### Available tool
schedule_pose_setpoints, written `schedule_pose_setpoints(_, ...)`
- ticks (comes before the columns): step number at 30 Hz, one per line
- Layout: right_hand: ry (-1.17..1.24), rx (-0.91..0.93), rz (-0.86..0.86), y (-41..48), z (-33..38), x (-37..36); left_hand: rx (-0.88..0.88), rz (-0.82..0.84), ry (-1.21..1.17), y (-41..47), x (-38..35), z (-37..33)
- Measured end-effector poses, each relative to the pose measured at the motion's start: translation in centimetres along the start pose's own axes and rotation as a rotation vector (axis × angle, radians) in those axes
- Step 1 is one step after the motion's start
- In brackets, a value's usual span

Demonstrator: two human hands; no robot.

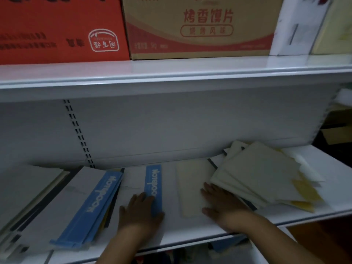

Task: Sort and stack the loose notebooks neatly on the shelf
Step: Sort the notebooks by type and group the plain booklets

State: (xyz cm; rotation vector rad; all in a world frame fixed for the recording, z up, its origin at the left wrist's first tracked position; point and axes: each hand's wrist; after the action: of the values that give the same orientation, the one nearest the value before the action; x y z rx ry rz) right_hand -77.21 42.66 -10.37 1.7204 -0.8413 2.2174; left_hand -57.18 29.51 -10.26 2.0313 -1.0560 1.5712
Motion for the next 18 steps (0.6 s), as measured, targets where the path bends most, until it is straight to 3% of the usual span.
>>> schedule_pose_setpoints(3, 0.11, 0.052, -0.055, -1.2, 0.1, 0.0, -0.063, -0.139, -0.084, 0.8, 0.9, -2.2)
schedule_pose_setpoints(7, 0.381, -0.042, -0.616, -2.8, -3.0, 1.3, -0.274, -0.223, -0.317, 3.0, 1.0, -7.5)
schedule_pose_setpoints(9, 0.31, -0.248, -0.572, -2.9, -5.4, 2.3, -0.332, -0.152, -0.355, 4.1, 0.2, -10.0)
schedule_pose_setpoints(11, 0.152, -0.371, -0.425, -3.3, -7.4, 2.5, -0.36, -0.065, -0.385, 4.9, -0.7, -11.9)
schedule_pose_setpoints(12, 0.057, -0.381, -0.343, -3.2, -8.6, 2.0, -0.358, -0.024, -0.399, 5.2, -1.1, -12.6)
schedule_pose_setpoints(14, -0.016, -0.359, -0.393, -3.8, -9.8, 1.2, -0.351, -0.018, -0.442, 5.8, -1.5, -13.1)
schedule_pose_setpoints(18, 0.031, -0.196, -0.428, -5.2, -9.7, 2.8, -0.164, -0.198, -0.438, 6.2, 0.0, -9.9)
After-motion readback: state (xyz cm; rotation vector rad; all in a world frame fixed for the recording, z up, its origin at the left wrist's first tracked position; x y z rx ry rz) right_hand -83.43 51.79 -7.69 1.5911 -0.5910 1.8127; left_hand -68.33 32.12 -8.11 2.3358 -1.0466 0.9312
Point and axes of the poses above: each hand's wrist, its own y-axis towards the middle knuckle, its own x-axis out of the back of the hand, z = x × y, and after that the axes turned 14 degrees about -x, right-handed
